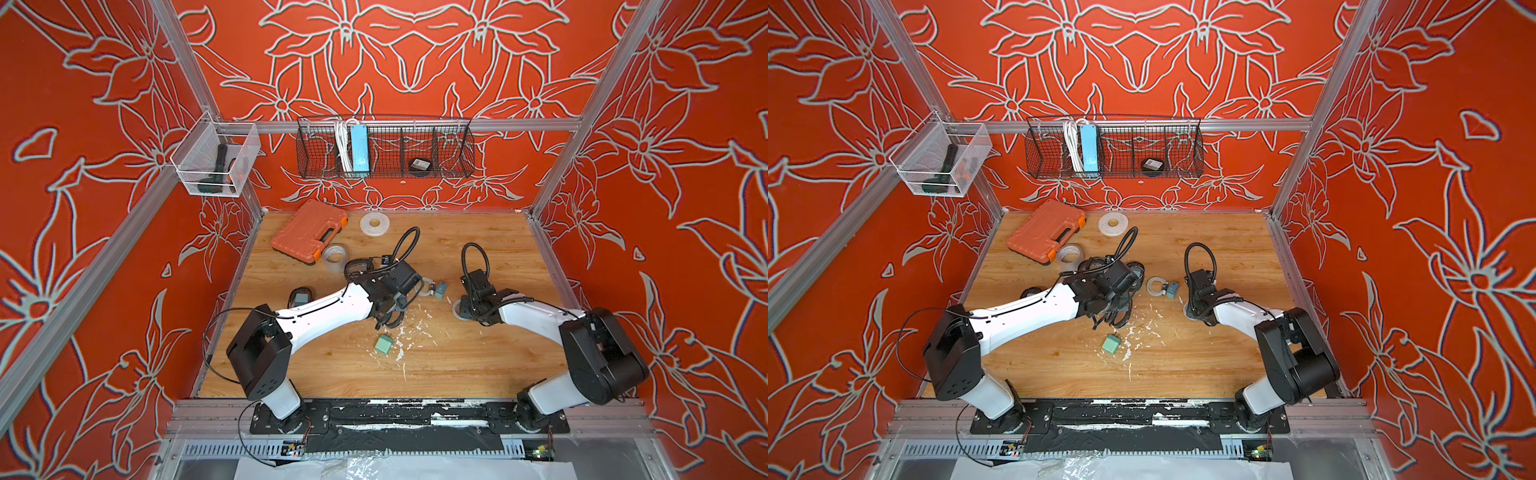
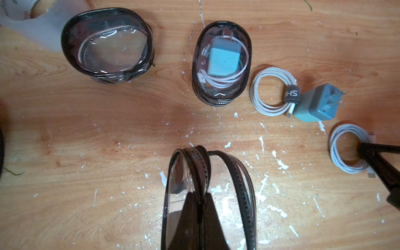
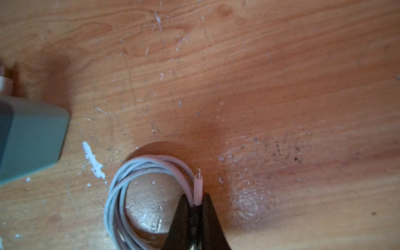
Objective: Pack away charging kits
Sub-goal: Pick up the charging cable from the center of the board, then place the charging cable in the storage bag.
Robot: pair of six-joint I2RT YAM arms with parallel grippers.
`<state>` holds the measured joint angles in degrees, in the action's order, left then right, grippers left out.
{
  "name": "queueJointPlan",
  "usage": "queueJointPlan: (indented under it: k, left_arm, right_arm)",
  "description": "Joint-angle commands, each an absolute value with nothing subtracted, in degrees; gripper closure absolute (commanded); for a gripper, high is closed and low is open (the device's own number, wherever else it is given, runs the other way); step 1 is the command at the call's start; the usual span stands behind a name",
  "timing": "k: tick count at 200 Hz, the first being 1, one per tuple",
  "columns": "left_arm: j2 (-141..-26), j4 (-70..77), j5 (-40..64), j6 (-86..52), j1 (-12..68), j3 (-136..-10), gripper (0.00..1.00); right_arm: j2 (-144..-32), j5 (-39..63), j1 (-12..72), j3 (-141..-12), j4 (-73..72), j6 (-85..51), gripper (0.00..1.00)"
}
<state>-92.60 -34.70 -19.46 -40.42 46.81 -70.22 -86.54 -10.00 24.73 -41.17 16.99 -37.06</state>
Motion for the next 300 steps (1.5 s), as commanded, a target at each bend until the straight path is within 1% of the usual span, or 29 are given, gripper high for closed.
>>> queueJointPlan:
  k: [1,24,67,98,116,154,197,243,272,300]
  left_arm:
    - [-91.94,-31.64,-18.50,-38.60,46.49,-69.89,1.00]
    - [-91.77,-27.48,-17.72,-37.53,46.58,-68.29,1.00]
    - [-91.53,-20.92,-15.78,-36.56,46.58,-65.58,1.00]
    - [-90.63,-17.75,-14.97,-36.21,46.67,-63.35,1.00]
    - [-89.71,-15.97,-14.11,-35.87,46.84,-62.26,1.00]
    - [-87.35,-13.42,-13.80,-35.53,47.28,-60.21,1.00]
    - [-85.67,-10.23,-11.20,-33.77,47.29,-58.44,1.00]
    - [-84.11,-9.08,-9.87,-33.16,47.30,-57.47,1.00]
    - [-81.13,-5.52,-6.34,-32.82,47.30,-54.66,1.00]
    - [-80.82,-2.23,-1.06,-31.94,47.29,-53.38,1.00]
  right_arm:
    - [-86.98,-8.91,24.92,-41.66,20.47,-37.57,1.00]
    - [-81.51,-6.77,26.89,-42.05,22.93,-37.96,1.00]
    - [-69.24,-7.52,40.16,-45.85,27.60,-40.40,1.00]
    - [-64.82,-7.26,44.42,-46.41,26.43,-41.98,1.00]
    - [-65.62,-5.98,46.21,-47.21,24.69,-42.31,1.00]
    - [-71.66,-6.66,49.65,-51.09,23.18,-42.20,1.00]
    - [-78.04,-4.66,50.26,-53.82,19.95,-42.08,1.00]
    - [-82.60,-7.64,50.79,-55.37,20.85,-42.94,1.00]
    - [-84.23,-9.29,50.80,-55.77,21.55,-43.67,1.00]
    - [-84.95,-9.54,50.72,-56.25,21.74,-43.84,1.00]
